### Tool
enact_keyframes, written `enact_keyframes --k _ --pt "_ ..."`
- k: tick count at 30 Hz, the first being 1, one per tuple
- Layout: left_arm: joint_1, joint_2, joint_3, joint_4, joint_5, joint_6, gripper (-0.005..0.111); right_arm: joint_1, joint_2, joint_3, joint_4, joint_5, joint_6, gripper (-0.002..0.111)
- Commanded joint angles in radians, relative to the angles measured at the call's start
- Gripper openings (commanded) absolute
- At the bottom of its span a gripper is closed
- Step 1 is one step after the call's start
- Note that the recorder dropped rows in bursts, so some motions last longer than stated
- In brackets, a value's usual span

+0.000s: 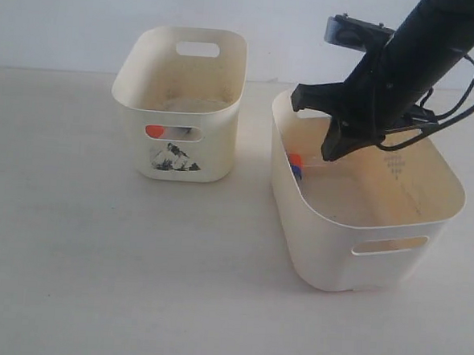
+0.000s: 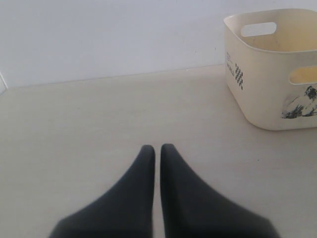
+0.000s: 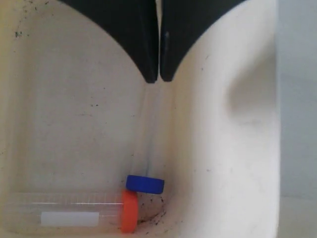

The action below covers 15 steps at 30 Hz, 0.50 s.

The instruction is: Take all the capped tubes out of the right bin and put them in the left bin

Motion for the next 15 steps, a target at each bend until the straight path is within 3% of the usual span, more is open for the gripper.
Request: enact_keyframes --k 1,4,7,15 --pt "0.001 -0.002 -0.004 -0.011 -0.009 -0.012 0.004 -0.004 0.032 0.005 0.016 -0.036 -0.013 0.014" --pt "0.001 -0.002 -0.004 -0.011 -0.009 -0.012 0.004 -0.004 0.062 0.005 0.044 -0.047 -0.013 0.033" --pt "0.001 -0.002 -0.004 -0.011 -0.009 -0.012 0.004 -0.004 0.091 0.005 0.069 -0.057 -0.033 0.044" --pt "0.001 -0.002 -0.004 -0.011 -0.009 -0.012 0.004 -0.004 0.15 0.005 0.087 -0.056 -0.058 0.045"
